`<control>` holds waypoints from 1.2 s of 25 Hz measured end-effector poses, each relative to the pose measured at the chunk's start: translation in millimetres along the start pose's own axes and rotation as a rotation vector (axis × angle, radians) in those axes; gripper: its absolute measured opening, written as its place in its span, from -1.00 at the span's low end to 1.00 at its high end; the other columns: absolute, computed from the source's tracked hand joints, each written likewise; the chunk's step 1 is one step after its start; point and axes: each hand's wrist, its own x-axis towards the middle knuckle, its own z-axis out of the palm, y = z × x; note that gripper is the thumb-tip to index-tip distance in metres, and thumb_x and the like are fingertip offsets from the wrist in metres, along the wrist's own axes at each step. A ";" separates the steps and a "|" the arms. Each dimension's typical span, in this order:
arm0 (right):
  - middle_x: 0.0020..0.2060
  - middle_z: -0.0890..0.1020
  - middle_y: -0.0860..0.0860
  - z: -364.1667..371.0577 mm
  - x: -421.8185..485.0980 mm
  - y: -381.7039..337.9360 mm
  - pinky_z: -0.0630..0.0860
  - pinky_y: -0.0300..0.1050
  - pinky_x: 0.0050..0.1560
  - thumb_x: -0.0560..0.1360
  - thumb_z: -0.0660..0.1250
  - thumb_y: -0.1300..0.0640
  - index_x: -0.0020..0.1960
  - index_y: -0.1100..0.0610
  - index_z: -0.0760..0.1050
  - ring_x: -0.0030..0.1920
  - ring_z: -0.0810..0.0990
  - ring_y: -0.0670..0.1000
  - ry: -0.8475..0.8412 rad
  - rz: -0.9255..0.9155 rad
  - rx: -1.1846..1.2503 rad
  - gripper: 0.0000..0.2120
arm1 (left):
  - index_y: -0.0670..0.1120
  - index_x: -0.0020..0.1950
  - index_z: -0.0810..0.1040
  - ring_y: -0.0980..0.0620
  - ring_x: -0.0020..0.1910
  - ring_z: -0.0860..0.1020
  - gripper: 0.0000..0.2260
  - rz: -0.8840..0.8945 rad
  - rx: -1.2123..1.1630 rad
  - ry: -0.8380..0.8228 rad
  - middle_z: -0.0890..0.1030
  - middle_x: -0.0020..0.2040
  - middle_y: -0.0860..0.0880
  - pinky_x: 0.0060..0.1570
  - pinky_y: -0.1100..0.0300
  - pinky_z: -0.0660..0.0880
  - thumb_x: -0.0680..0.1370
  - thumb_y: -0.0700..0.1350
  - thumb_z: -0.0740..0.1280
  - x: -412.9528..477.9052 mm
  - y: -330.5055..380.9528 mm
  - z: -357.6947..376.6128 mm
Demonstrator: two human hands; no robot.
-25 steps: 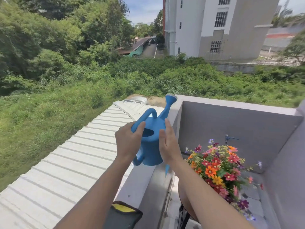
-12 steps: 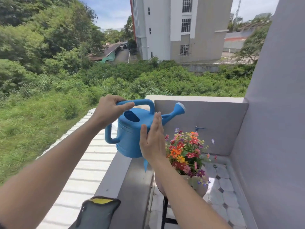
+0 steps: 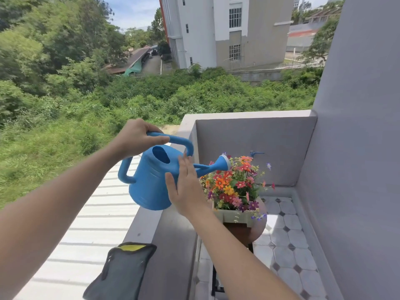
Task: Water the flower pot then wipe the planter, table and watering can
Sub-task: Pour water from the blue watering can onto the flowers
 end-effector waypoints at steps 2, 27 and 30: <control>0.54 0.03 0.04 3.2 0.3 -2.5 0.03 -0.04 0.48 0.61 0.04 -0.08 0.52 0.15 -0.01 0.52 -0.06 0.00 0.021 -0.001 0.034 -0.43 | -0.09 -0.10 0.70 -0.01 -0.44 0.37 -0.81 0.029 0.052 -0.008 0.61 -0.36 -0.25 -0.44 0.15 0.32 0.43 0.01 0.45 3.1 3.1 -5.0; 0.52 0.09 0.17 21.5 -4.2 -16.0 0.07 0.01 0.49 0.59 -0.04 -0.13 0.50 0.26 0.01 0.52 0.02 0.10 0.130 -0.053 0.114 -0.37 | 0.05 -0.19 0.66 0.11 -0.45 0.38 -0.90 0.079 0.248 -0.196 0.51 -0.44 0.02 -0.42 0.23 0.28 0.41 0.06 0.46 18.5 33.2 -25.0; 0.51 0.10 0.20 13.3 7.1 -14.1 0.07 0.01 0.49 0.61 -0.01 -0.08 0.49 0.28 0.03 0.52 0.03 0.13 0.109 -0.078 0.077 -0.40 | 0.05 -0.17 0.67 0.06 -0.45 0.39 -0.88 0.059 0.211 -0.173 0.54 -0.40 -0.03 -0.42 0.23 0.31 0.40 0.08 0.46 23.1 32.1 -29.6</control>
